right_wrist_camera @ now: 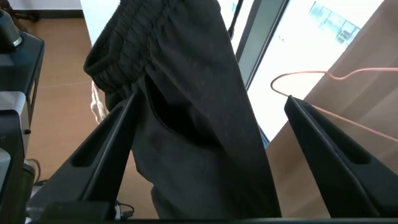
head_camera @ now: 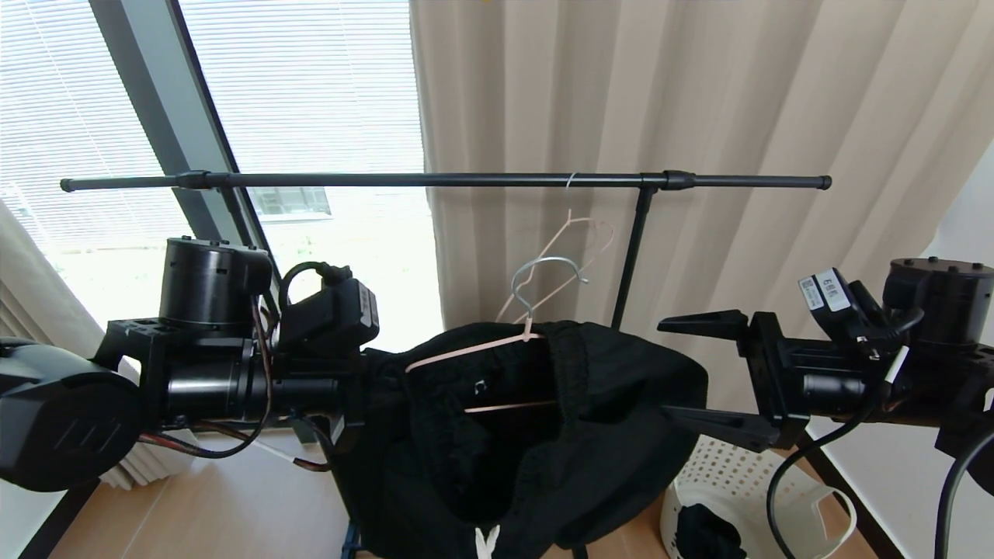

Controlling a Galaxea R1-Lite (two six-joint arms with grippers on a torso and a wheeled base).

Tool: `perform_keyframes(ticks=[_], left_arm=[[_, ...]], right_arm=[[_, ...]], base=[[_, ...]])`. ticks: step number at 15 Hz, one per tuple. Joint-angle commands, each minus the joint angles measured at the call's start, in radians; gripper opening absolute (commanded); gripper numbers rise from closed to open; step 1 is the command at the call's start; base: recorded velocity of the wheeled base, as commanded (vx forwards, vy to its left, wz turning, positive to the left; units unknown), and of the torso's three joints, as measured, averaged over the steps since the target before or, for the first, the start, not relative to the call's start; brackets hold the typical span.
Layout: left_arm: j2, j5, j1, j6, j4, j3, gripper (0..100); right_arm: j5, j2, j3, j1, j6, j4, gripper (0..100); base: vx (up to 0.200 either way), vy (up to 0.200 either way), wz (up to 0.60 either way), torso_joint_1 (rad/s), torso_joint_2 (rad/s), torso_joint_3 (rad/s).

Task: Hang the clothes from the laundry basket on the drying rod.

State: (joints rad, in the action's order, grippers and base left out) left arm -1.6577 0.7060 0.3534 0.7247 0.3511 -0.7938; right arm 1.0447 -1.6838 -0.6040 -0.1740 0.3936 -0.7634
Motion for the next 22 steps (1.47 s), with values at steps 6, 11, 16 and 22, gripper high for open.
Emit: perform_keyframes(ticks=[6,11,16,22], left_arm=[[0.104,0.0,-0.045,-0.041,0.002,0.071,0],[0.122,0.0,-0.054,-0.042,0.002,0.076,0],[0.136,0.0,-0.056,-0.045,0.0,0.079,0],[0.144,0.001,-0.056,-0.045,0.0,0.081,0]], right_arm=[[0.006,-0.079,-0.048,0.084,0.001,-0.002,100],[0.011,-0.163,-0.043,0.099,0.024,-0.07,100],[0.015,-0.24,-0.045,0.099,0.067,-0.079,100],[0.014,-0.295,-0.053,0.093,0.074,-0.079,100]], base=[[0.0,0.0,0.0,0.0,0.0,0.0],[0.0,0.0,0.0,0.0,0.0,0.0],[0.0,0.0,0.0,0.0,0.0,0.0],[0.0,0.0,0.0,0.0,0.0,0.0]])
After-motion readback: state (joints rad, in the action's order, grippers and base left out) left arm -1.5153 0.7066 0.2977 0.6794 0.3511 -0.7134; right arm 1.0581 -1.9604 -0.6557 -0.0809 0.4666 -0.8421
